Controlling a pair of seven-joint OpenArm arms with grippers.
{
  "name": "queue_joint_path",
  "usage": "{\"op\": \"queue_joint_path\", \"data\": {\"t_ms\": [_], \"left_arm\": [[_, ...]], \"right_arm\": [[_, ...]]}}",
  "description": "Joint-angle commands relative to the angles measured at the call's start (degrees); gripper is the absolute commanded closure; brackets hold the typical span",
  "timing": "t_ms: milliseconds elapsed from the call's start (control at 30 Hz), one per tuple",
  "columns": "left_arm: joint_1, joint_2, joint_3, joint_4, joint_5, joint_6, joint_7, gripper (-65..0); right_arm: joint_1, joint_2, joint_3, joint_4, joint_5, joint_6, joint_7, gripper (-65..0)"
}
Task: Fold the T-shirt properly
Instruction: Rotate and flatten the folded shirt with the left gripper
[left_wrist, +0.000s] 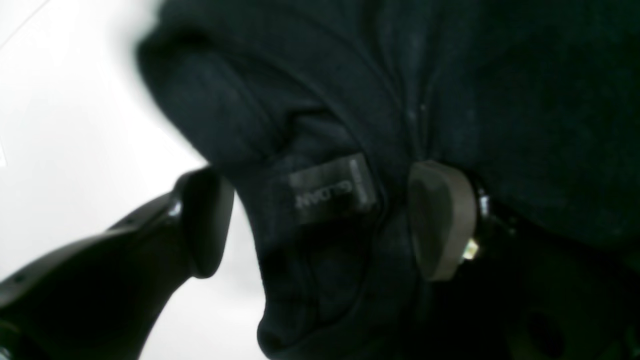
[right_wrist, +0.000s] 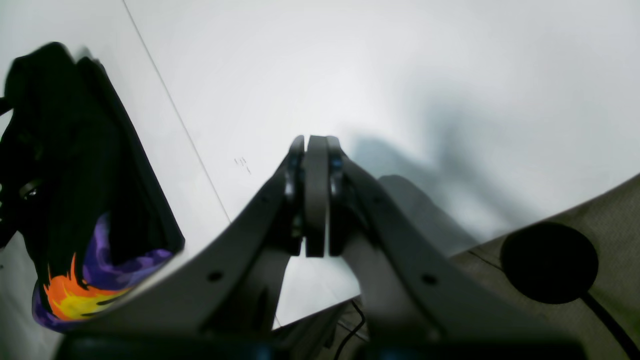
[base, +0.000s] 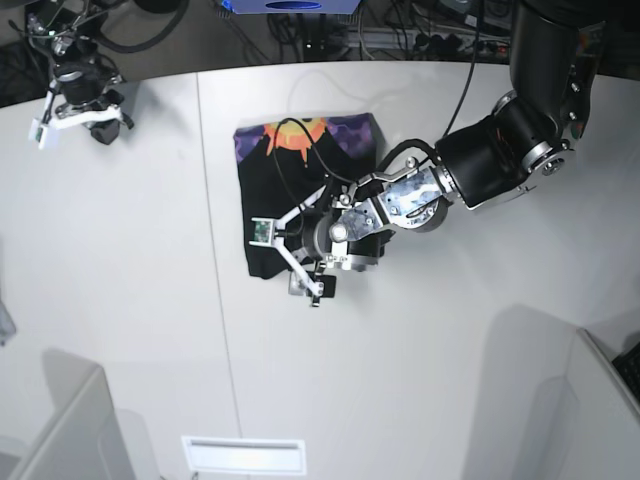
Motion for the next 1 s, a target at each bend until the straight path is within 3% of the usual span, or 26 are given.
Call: {"op": "queue_joint_path", "data": {"t_ms": [0, 500, 633, 667, 733, 867, 967], "left_arm": [[-0.8, 0.1, 0.4, 1.0, -1.0, -1.9, 1.2, -54.5], [-2.1, -0.2, -14.3, 12.5, -1.5, -2.2, 1.5, -54.6], [3.3, -0.4, -24.3, 19.1, -1.0, -1.9, 1.5, -52.0], [5.3, -0.5, -27.5, 20.8, -0.9, -1.9, 1.5, -48.4], [9.9, -1.1, -33.6, 24.1, -0.9, -1.8, 1.5, -35.2], [17.5, -1.2, -42.1, 29.5, -0.9, -1.2, 1.2, 0.0], [22.6, -2.0, -46.5, 32.9, -0.8, 0.4, 1.0, 0.0]], "right_arm": [[-0.2, 0.4, 0.1, 1.0, 0.5, 0.3, 1.1, 0.0], [-0.2, 0.8, 0.0, 1.0, 0.5, 0.3, 1.0, 0.0], [-1.1, 1.9, -0.4, 1.4, 0.4, 2.0, 1.6, 0.0], [-1.4, 2.3, -0.8, 1.4, 0.4, 3.7, 2.3, 0.0], [-2.0, 3.0, -1.0, 1.4, 0.4, 6.7, 4.8, 0.0], [-2.4, 3.0, -1.0, 1.4, 0.4, 9.8, 7.0, 0.0], [-2.5, 4.4, -1.2, 1.4, 0.4, 12.2, 7.0, 0.0]]}}
